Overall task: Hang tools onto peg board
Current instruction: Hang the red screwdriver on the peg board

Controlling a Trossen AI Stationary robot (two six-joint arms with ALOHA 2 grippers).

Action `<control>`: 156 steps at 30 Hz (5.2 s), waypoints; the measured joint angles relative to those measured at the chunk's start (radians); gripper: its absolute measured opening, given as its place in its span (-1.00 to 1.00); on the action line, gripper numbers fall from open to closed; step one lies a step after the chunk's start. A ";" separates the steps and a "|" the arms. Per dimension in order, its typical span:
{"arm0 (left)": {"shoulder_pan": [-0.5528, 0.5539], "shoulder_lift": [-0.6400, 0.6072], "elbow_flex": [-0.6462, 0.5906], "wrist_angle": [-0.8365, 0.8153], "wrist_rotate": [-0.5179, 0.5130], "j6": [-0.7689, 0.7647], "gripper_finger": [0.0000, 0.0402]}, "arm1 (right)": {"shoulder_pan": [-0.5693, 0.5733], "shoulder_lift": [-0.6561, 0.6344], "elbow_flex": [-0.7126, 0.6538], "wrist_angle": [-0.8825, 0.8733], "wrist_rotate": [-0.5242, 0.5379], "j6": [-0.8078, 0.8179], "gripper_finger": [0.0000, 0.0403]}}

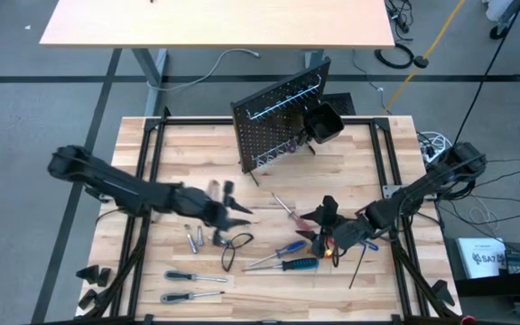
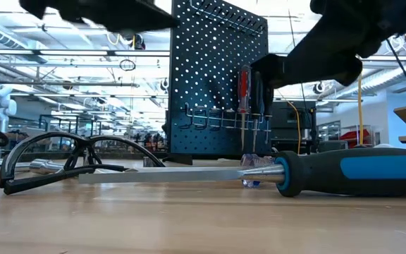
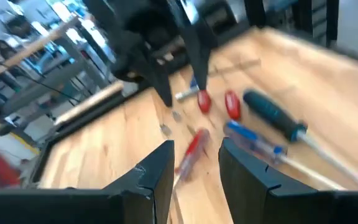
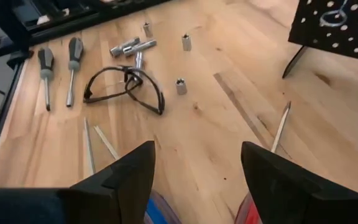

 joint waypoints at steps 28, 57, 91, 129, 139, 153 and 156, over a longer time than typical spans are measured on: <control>0.331 0.674 0.515 -0.297 0.368 0.207 -0.36 | 0.000 0.004 0.000 -0.024 -0.162 -0.012 0.13; 0.370 0.745 0.515 -0.264 0.361 0.195 -0.36 | -0.001 0.005 0.000 -0.016 -0.162 -0.030 0.13; 0.257 0.547 0.512 -0.518 0.232 0.145 -0.95 | -0.005 -0.121 0.000 -0.017 -0.155 -0.071 0.13; 0.137 0.207 -0.143 0.896 0.351 -0.477 -0.96 | -0.075 0.193 0.000 1.195 -0.062 -0.887 0.13; 0.138 0.207 -0.143 0.896 0.347 -0.471 -0.96 | -0.162 0.194 0.009 1.199 -0.200 -0.818 0.13; 0.138 0.207 -0.143 0.895 0.345 -0.471 -0.96 | -0.204 0.194 0.172 0.950 -0.272 -0.825 0.08; 0.138 0.207 -0.143 0.896 0.345 -0.471 -0.96 | -0.204 0.194 0.178 0.949 -0.272 -0.828 -0.03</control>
